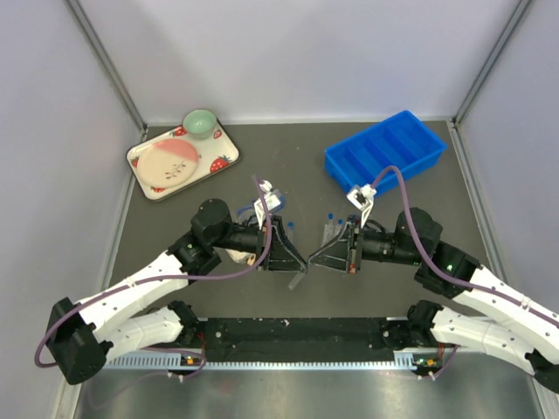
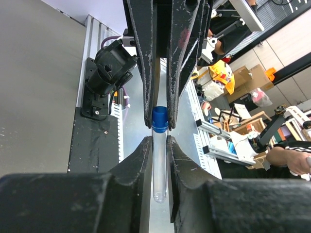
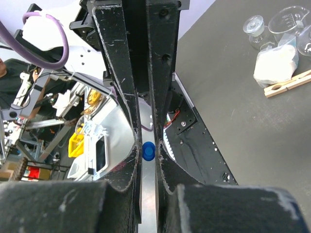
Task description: Organize the chemistry lab equipment
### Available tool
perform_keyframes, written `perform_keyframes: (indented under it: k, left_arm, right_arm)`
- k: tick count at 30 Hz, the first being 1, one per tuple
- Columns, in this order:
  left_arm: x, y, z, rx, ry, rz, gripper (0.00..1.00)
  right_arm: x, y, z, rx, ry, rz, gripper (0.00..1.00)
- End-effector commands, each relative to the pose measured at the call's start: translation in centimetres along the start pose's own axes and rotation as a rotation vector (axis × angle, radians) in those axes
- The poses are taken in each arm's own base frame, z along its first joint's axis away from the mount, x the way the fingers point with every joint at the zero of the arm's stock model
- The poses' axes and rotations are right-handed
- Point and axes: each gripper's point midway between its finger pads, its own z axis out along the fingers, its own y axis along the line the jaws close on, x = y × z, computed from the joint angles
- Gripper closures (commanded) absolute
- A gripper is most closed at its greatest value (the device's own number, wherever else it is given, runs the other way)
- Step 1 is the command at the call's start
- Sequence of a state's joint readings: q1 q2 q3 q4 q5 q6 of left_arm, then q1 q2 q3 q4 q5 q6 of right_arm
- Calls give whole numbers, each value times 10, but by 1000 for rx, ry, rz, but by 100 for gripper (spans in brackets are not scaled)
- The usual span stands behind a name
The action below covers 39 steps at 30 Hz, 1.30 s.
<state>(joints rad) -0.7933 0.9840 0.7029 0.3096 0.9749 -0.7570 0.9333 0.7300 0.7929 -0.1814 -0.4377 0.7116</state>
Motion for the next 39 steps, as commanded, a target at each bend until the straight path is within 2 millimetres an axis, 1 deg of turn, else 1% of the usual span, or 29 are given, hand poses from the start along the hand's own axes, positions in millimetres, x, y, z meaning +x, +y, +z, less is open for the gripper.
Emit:
perform_keyframes:
  k: [1, 2, 3, 4, 5, 6, 7, 9, 10, 11, 12, 13, 14, 15, 16, 17, 18, 19, 20, 25, 27, 28, 33, 36, 37, 39]
  left_arm:
    - [-16, -6, 2, -6, -38, 66, 71]
    - [-16, -5, 1, -16, -32, 57, 55]
    - [-16, -5, 2, -22, -32, 58, 42]
    - [-20, -6, 1, -27, -38, 78, 32]
    - [-20, -3, 1, -49, -33, 65, 6]
    - [-20, -2, 1, -59, -32, 68, 1]
    - [-24, -3, 0, -70, -33, 95, 1]
    - [-24, 2, -3, -124, -26, 84, 1]
    - [-29, 1, -4, -138, -33, 123, 1]
    - [-26, 9, -7, -190, -25, 98, 1]
    - [-31, 9, -8, -209, -32, 130, 1]
    - [-31, 8, -10, -223, -35, 140, 1]
    - [-31, 15, -13, -267, -39, 135, 1]
    - [-33, 16, -15, -284, -46, 151, 1]
    - [-34, 16, -17, -298, -52, 159, 1]
    - [-35, 17, -19, -314, -58, 164, 1]
    - [-35, 22, -21, -344, -64, 163, 1]
    - [-36, 21, -23, -351, -70, 173, 1]
    - [-36, 21, -24, -359, -72, 174, 1]
    - [-34, 28, -32, -418, -92, 182, 1]
    - [-33, 28, -35, -430, -97, 187, 1]
    - [-32, 30, -36, -440, -99, 186, 1]
    - [-27, 33, -39, -453, -100, 185, 1]
    - [-23, 37, -40, -459, -94, 178, 1]
    - [-22, 37, -40, -460, -92, 175, 1]
    - [-21, 38, -40, -461, -92, 178, 1]
  right_arm:
    - [-19, 26, -3, -68, -51, -42, 100]
    - [-18, 23, -4, -54, -48, -38, 100]
    - [-18, 23, -5, -51, -50, -46, 100]
    - [-19, 22, -6, -41, -53, -49, 100]
    - [-18, 18, -7, -16, -54, -48, 100]
    - [-20, 17, -8, -7, -58, -60, 100]
    - [-21, 16, -9, 2, -64, -61, 100]
    - [-21, 8, -11, 53, -63, -71, 100]
    - [-25, 2, -11, 93, -74, -76, 100]
    - [-28, -2, -13, 123, -81, -97, 100]
    - [-25, -10, -16, 167, -66, -97, 100]
    - [-30, -18, -20, 224, -89, -107, 100]
    - [-36, -19, -24, 249, -106, -134, 100]
    - [-34, -28, -28, 299, -95, -137, 100]
    - [-40, -37, -33, 361, -119, -150, 100]
    - [-46, -41, -37, 399, -132, -172, 100]
    - [-42, -50, -42, 446, -109, -171, 100]
    - [-49, -62, -49, 524, -141, -179, 100]
    - [-52, -68, -53, 564, -141, -187, 100]
    - [-59, -118, -82, 821, -182, -176, 100]
    - [-60, -133, -87, 884, -186, -163, 100]
    - [-62, -144, -94, 937, -199, -154, 100]
    - [-61, -180, -101, 1108, -179, -145, 100]
    - [-60, -194, -99, 1159, -161, -143, 100]
    - [-58, -201, -97, 1182, -143, -140, 100]
    - [-59, -208, -94, 1200, -146, -139, 100]
